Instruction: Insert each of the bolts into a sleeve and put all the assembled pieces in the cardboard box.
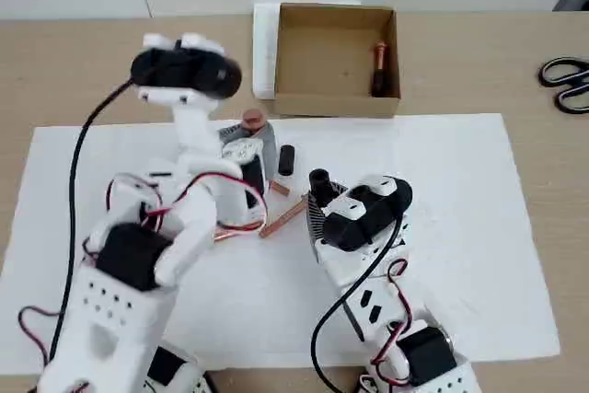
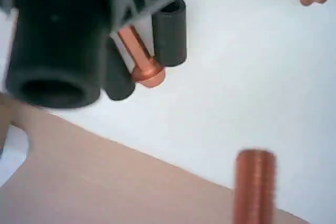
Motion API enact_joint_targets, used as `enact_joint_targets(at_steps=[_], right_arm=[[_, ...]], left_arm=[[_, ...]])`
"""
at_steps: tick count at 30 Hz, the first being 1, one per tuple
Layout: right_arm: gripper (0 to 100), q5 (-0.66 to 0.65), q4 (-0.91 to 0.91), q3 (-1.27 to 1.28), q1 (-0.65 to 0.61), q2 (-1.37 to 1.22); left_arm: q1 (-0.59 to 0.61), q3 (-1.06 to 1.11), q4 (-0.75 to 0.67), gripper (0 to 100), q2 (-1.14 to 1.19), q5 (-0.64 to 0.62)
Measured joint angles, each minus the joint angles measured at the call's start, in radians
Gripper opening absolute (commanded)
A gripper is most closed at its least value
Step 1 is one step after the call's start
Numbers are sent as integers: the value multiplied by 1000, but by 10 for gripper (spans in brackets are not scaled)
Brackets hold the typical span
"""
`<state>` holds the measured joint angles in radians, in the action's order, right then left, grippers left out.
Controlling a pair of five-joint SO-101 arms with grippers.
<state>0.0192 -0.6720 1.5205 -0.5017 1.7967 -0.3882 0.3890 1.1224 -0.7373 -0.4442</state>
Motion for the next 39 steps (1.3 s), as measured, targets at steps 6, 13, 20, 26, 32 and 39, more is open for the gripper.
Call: enact_joint_targets(at_steps=[6,13,20,26,32,39], right_arm=[[4,0,0,0,0,0],[4,0,0,0,0,0],[4,0,0,0,0,0],[4,0,0,0,0,0],[4,57,0,0,0,0],[4,80,0,0,0,0]], left_arm=[[-3,-61,-37,6,63,-55],[-5,57,-212,6,66,-61],[-84,86,-247,6,66,-61],[-100,86,-249,6,66,-61],[-101,86,-253,6,66,-61],[-101,86,-253,6,66,-61]])
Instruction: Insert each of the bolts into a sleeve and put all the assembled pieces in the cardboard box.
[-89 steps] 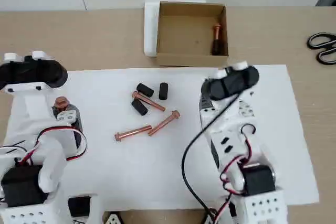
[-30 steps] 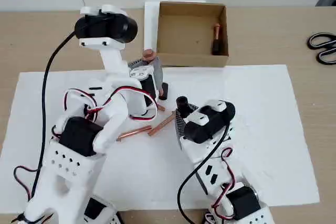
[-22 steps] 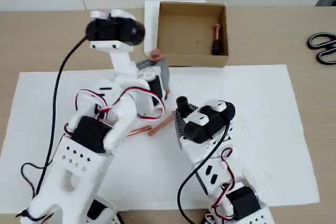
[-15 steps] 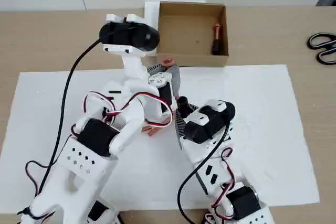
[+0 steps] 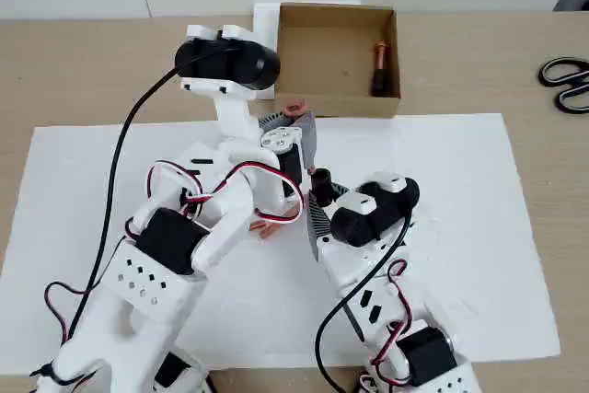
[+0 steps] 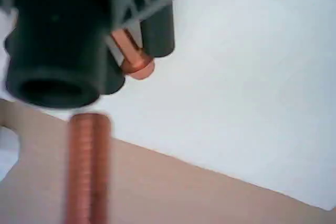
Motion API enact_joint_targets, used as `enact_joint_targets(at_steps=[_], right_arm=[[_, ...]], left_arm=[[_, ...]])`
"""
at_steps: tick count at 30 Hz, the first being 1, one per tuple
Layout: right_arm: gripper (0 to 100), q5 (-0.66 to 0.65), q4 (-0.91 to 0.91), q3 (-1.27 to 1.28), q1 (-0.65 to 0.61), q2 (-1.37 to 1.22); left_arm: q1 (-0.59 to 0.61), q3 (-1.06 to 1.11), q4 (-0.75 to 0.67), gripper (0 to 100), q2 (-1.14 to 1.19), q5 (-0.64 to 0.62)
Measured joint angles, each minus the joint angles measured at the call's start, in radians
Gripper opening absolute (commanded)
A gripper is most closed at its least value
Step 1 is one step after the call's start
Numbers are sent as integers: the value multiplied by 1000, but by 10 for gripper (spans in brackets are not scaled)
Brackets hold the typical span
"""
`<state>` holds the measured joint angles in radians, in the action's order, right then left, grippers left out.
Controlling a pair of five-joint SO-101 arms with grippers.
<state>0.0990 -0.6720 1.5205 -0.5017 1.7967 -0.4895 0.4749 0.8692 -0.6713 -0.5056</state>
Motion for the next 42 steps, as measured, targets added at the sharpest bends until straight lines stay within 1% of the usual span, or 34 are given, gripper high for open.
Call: enact_joint_targets(at_steps=[6,14,21,30,36,42], right_arm=[[4,0,0,0,-43,0],[4,0,0,0,-43,0],[4,0,-2,2,-43,0],[4,0,-2,2,-41,0],[4,0,-3,6,-48,-2],[4,0,-3,9,-48,-2]], left_arm=[[0,0,0,6,0,-5],[0,0,0,6,0,-6],[-43,-2,20,6,0,5],[-43,-2,20,6,0,18],[-44,28,17,6,-2,51],[-44,32,14,6,-3,51]])
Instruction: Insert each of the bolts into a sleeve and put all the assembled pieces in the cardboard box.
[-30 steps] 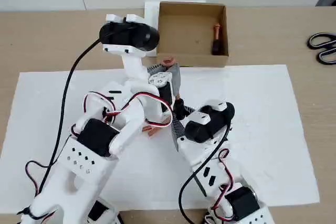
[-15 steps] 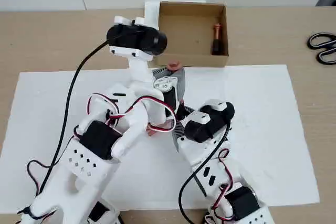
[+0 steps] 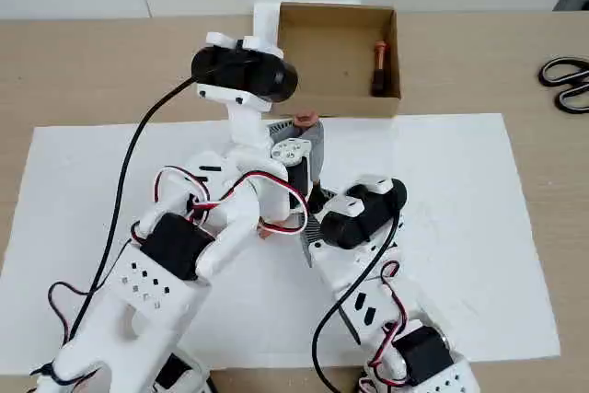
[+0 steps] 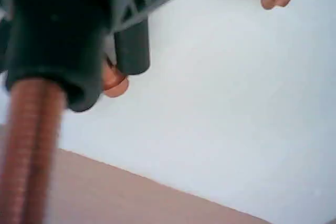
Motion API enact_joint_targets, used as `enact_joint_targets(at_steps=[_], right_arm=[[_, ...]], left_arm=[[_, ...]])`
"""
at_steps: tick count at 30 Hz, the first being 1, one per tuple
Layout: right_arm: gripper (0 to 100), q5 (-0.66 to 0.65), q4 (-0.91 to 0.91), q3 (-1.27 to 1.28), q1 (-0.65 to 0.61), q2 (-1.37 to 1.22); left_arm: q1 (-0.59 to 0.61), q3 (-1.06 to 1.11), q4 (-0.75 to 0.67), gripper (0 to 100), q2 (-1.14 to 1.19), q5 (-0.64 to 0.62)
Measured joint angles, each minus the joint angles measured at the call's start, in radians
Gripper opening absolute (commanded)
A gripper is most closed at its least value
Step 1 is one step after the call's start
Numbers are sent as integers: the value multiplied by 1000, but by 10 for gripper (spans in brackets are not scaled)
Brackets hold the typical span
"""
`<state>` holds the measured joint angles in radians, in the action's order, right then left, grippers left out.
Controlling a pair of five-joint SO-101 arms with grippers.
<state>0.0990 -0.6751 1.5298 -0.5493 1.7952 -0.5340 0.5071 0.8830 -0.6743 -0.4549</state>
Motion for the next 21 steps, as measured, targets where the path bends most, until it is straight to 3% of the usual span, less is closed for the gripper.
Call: enact_joint_targets(at_steps=[21], right_arm=[[4,0,0,-3,0,2]], left_arm=[[23,26,6,6,-52,0]])
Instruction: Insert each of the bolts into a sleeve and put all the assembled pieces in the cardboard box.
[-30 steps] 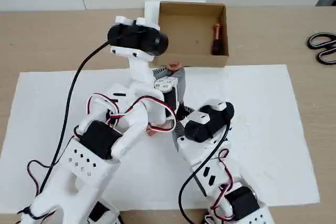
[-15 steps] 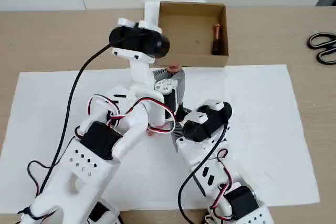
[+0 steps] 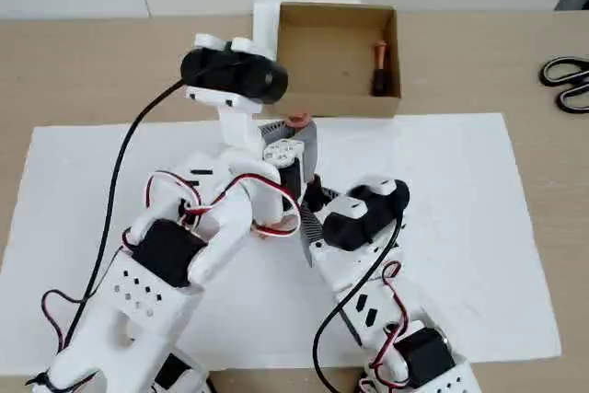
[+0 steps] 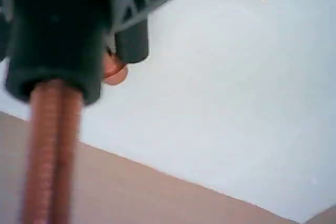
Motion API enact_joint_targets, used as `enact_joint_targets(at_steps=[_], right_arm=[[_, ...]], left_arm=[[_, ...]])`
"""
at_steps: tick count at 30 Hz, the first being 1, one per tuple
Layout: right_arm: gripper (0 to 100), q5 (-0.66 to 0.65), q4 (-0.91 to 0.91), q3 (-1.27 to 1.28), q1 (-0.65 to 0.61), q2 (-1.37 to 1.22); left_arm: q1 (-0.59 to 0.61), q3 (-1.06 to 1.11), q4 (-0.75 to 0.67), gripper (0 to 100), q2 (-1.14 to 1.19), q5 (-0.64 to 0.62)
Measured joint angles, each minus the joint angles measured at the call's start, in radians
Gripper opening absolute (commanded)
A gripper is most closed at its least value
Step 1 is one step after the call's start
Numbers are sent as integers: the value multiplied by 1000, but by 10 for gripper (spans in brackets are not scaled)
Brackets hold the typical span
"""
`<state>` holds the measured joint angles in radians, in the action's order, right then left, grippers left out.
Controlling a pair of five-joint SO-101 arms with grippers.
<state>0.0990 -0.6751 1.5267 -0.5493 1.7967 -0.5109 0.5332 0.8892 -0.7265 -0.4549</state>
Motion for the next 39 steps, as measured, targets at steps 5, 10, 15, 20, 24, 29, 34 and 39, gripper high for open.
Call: enact_joint_targets(at_steps=[5,10,15,20,24,29,34,39], right_arm=[[4,0,0,0,0,0],[4,0,0,0,-2,0],[4,0,0,0,-2,0],[4,0,0,0,-2,0],[4,0,0,0,-2,0],[4,0,0,0,-2,0],[4,2,0,0,-2,0],[4,2,0,0,-2,0]], left_arm=[[-2,34,0,6,-3,0],[-2,35,0,6,-3,0],[-15,52,0,6,-5,6],[-43,86,0,6,-5,37],[-43,91,0,6,-5,37],[-43,91,2,6,-5,37],[-44,91,48,6,-5,37],[-44,91,57,6,-5,37]])
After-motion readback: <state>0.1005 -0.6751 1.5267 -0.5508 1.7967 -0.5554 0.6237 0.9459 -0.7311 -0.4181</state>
